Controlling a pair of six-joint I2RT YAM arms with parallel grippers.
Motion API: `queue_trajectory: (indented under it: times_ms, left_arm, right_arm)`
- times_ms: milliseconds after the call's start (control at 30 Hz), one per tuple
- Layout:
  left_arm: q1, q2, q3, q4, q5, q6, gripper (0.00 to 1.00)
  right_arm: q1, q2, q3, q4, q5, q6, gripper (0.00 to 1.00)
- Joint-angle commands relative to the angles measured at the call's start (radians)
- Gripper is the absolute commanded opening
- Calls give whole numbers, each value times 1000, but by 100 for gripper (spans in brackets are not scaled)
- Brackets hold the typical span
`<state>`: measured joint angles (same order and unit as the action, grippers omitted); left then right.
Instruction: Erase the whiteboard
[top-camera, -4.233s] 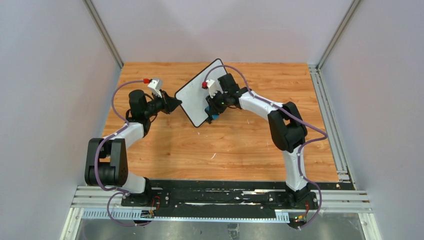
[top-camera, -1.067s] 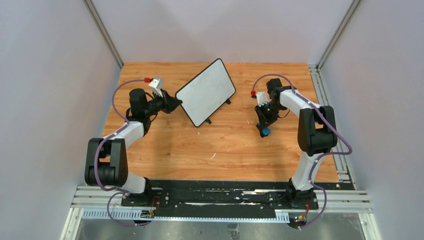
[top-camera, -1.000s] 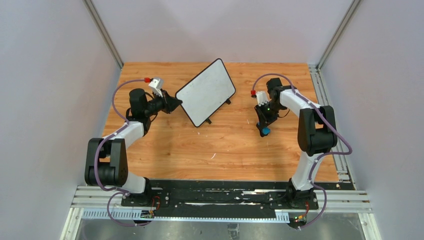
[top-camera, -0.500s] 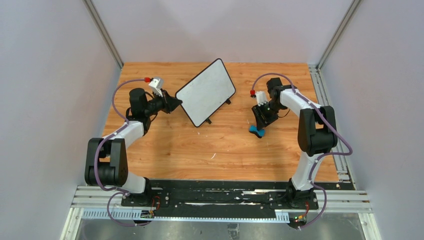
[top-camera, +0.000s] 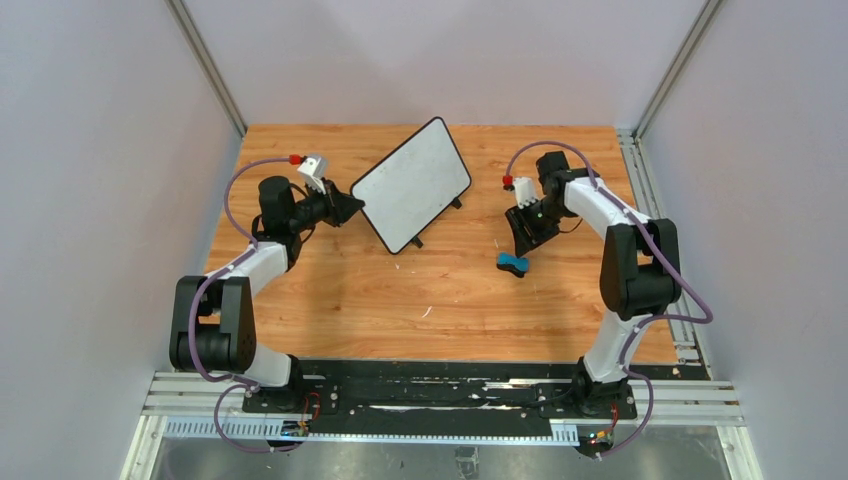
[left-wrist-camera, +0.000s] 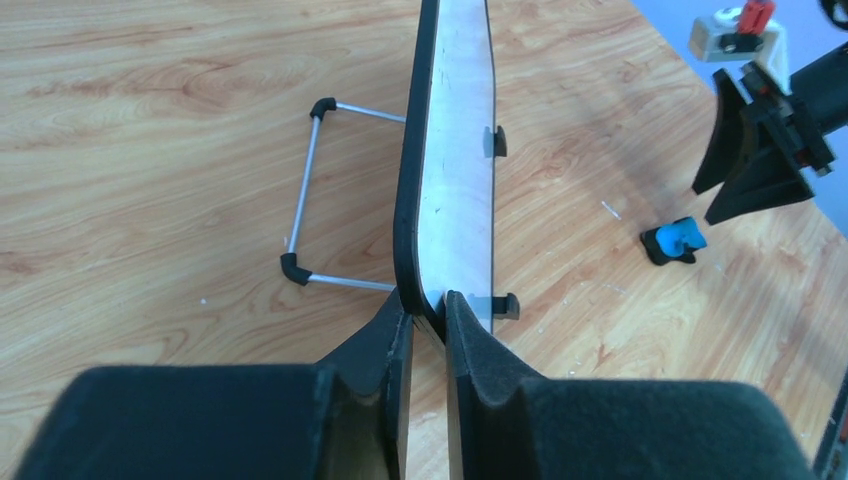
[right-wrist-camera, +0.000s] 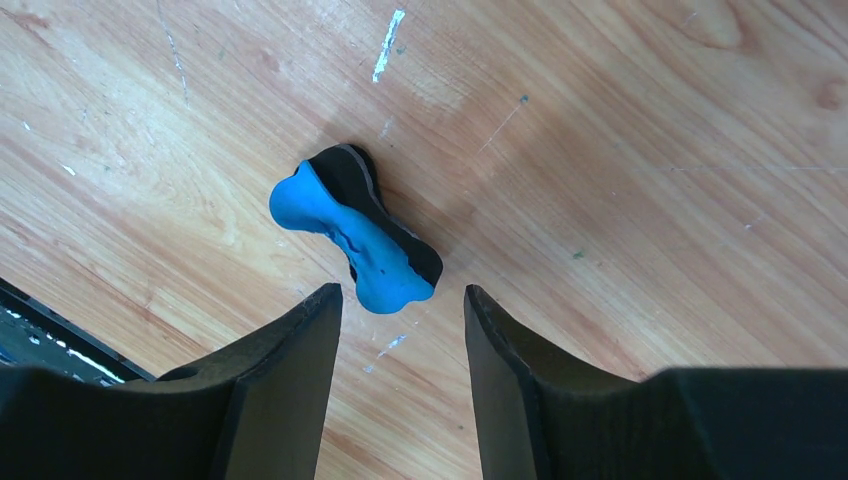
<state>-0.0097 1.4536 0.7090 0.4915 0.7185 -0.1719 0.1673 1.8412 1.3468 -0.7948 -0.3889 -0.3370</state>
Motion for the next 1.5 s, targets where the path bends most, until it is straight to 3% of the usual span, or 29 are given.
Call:
queue_trajectory:
  times_ms: [0, 167, 700, 967, 1133, 1233, 1467]
  left_arm:
    - [-9, 18, -12, -93, -25, 125, 21]
    - [-9, 7, -15, -114, -20, 141, 41]
    - [-9, -100, -56, -156, 21, 161, 43]
    - [-8, -210, -62, -315, -27, 265, 43]
    - [-8, -318, -81, -393, -158, 286, 45]
    - [-6, -386, -95, -427, -282, 289, 51]
    - [-2, -489, -172, -403, -531, 272, 60]
  right_arm:
    - [-24, -38, -1, -20, 28, -3, 50]
    - [-23, -27, -11, -11, 27, -2, 50]
    - [-23, -24, -17, -8, 41, -7, 49]
    - [-25, -51, -19, -6, 54, 4, 49]
    - [-32, -124, -55, 41, 120, 47, 48]
    - [-34, -182, -86, 85, 180, 74, 48]
    - [-39, -280, -144, 157, 232, 119, 48]
